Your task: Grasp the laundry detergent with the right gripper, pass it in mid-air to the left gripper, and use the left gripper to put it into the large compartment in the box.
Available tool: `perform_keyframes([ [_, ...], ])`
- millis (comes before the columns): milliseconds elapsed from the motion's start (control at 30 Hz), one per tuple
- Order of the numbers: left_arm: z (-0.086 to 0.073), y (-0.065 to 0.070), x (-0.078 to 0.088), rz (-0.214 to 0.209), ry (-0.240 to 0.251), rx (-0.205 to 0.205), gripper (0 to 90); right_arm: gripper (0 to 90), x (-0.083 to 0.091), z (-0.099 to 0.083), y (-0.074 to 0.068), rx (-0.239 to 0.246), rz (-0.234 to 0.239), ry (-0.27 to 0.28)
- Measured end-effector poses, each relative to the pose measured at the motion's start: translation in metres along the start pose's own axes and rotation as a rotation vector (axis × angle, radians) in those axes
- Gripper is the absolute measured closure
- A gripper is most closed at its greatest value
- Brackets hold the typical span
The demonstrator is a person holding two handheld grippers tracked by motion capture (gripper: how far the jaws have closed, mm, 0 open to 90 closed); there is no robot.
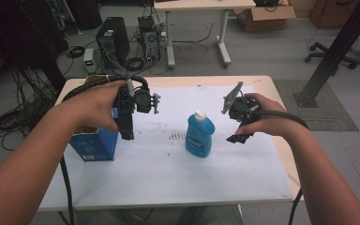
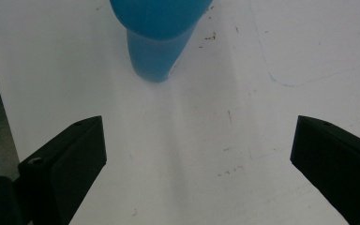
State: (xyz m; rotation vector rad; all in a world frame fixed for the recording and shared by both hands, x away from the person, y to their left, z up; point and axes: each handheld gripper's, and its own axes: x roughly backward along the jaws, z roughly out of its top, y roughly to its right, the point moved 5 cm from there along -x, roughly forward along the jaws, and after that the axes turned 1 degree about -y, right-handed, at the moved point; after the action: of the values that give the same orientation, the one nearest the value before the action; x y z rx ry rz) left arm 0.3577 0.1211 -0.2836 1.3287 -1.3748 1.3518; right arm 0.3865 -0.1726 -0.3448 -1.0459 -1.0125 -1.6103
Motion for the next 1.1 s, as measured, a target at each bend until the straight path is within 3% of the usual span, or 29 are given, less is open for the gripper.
perform_keyframes([
  [800,-0.002,0.002,-0.004,-0.004,0.003,-0.008,0.4,3.9,-0.028,-0.007,-0.021,-0.059,0.034,0.065],
  [1100,-0.002,0.002,-0.006,-0.009,0.003,-0.003,0.4,3.9,-0.044,-0.011,-0.027,-0.094,0.035,0.128],
])
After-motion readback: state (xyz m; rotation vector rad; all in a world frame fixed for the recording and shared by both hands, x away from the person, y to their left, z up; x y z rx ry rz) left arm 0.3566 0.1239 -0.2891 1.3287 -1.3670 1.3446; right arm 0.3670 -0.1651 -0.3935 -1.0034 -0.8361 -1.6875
